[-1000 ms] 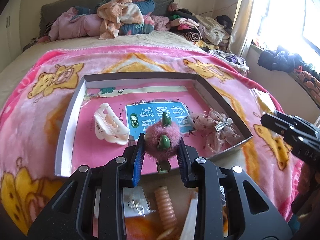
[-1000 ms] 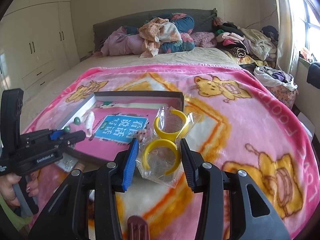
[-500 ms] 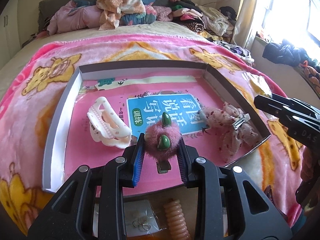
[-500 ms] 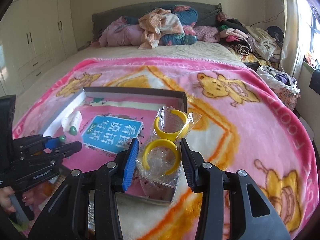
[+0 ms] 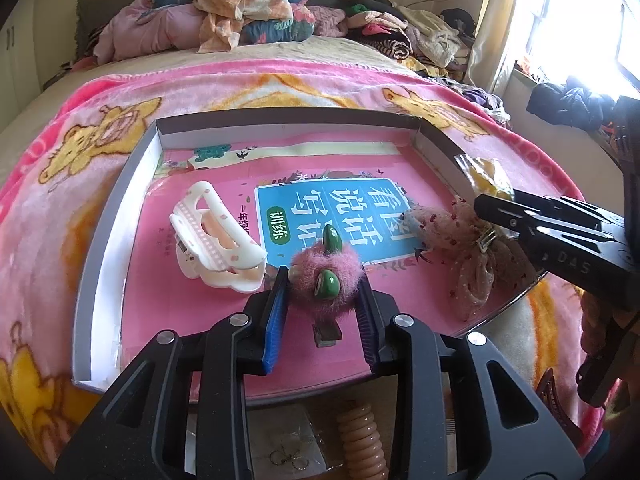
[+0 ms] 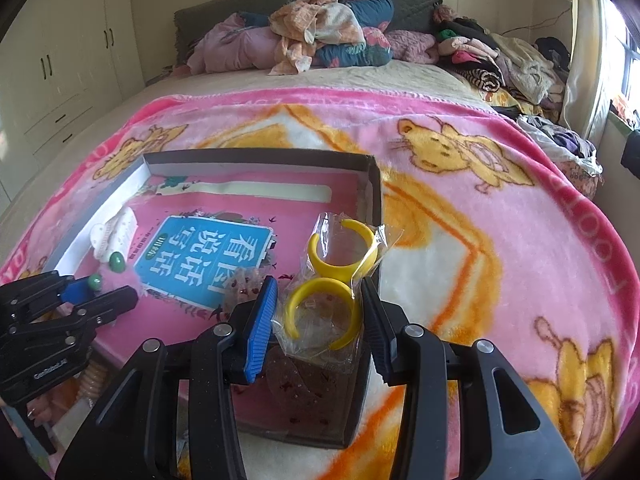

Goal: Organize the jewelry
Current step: 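Lower the pom-pom clip and bangles bag into the box and open both tools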

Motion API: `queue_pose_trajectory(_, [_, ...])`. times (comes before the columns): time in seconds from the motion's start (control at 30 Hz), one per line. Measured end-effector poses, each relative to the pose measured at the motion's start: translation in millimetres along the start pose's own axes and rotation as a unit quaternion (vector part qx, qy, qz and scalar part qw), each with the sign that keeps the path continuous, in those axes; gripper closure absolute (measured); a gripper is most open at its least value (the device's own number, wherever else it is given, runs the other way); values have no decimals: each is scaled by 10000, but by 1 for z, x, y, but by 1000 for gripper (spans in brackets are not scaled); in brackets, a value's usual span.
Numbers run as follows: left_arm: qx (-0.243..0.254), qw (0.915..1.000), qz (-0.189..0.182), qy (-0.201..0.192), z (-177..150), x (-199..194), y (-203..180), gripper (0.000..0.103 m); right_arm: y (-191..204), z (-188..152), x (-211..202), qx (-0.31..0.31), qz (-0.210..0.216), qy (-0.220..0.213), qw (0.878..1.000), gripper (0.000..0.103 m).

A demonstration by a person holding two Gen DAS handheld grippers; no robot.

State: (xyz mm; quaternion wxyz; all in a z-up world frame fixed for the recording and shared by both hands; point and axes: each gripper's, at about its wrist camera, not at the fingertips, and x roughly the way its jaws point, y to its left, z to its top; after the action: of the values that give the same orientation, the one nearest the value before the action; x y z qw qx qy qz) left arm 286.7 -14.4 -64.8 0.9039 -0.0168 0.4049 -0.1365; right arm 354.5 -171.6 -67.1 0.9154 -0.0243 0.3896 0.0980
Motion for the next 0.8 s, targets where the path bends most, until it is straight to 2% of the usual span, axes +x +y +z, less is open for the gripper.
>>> queue_pose_trajectory(0.27, [-3,10000,-2,-2,0,0,0,79,1,1,2,6,23,-3,10000,60])
queue_pose_trajectory(0.6, [15,10000,45,-23,0,-1,2,78,-2,-4,-12,228,218,-272,9991,45])
queue_pose_trajectory(0.7, [5,9999,100,-50,1,-3,3,73,-1,-7,-22,229,219,-390,9987,41])
queue_pose_trajectory(0.8, [32,9999,135,-87,0,-8,2,61,-1,-10,-31,251,229,-477,9983,36])
